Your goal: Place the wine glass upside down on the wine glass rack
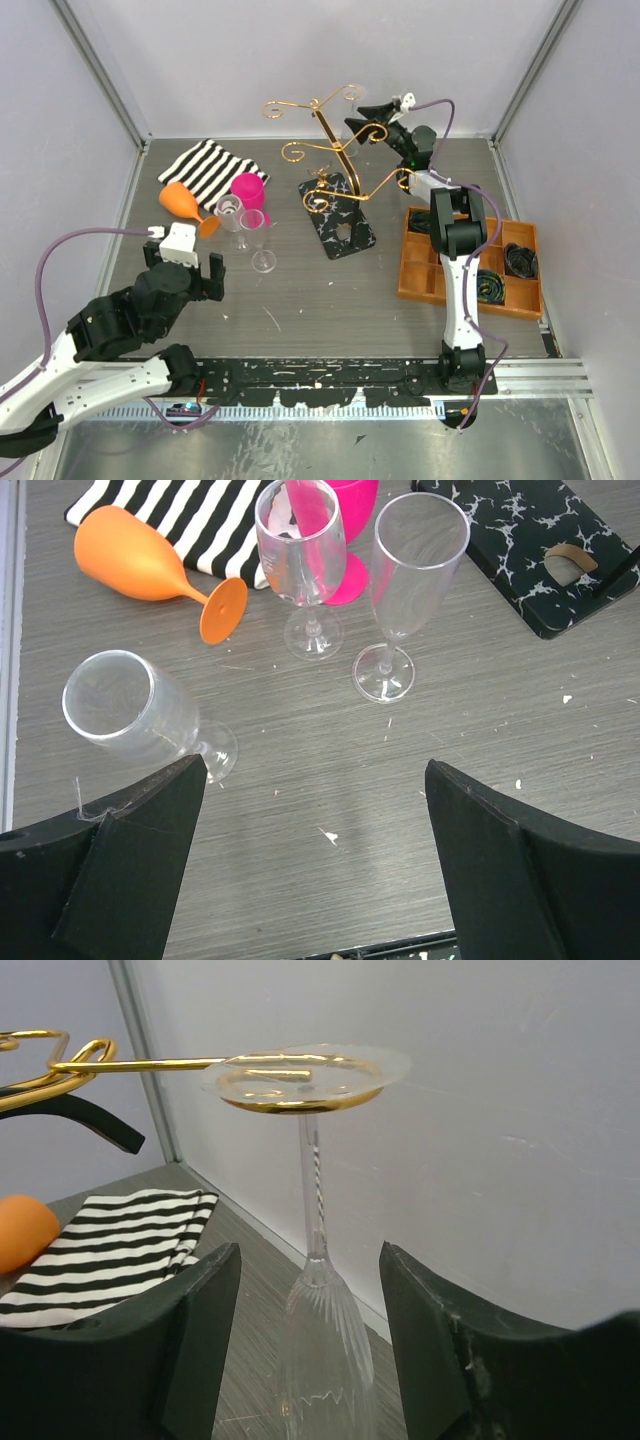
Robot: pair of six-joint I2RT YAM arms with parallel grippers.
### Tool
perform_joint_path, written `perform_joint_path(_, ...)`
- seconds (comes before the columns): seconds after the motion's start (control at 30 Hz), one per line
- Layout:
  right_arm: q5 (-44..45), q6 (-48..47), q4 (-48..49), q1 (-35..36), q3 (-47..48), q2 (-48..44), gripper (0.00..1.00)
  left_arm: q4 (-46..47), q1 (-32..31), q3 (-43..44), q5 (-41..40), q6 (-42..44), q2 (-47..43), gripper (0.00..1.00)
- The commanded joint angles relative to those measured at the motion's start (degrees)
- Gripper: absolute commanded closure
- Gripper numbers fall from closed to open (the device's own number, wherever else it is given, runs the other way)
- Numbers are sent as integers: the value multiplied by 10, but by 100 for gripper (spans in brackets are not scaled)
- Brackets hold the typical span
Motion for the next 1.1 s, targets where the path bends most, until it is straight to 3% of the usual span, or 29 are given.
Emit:
perform_joint_path(0.0,3,9,78,-10,-30,-76,34,13,-2,-4,-9,3,-11,2)
perform_joint_path(0.5,45,9,109,-57,-140,-131,31,14,-1,-3,-4,3,-15,2)
perform_joint_path(0.73,123,33,98,-113,-217,-204,31,7,-1,1,0,-5,-16,2)
perform_joint_path(0.9,187,42,-1,-138,-283,-291,28,3,-1,14,9,-15,-12,2)
perform_joint_path(1.07,334,47,-168,-144,-344,-403,17,-33,-1,51,-5,-47,17,2)
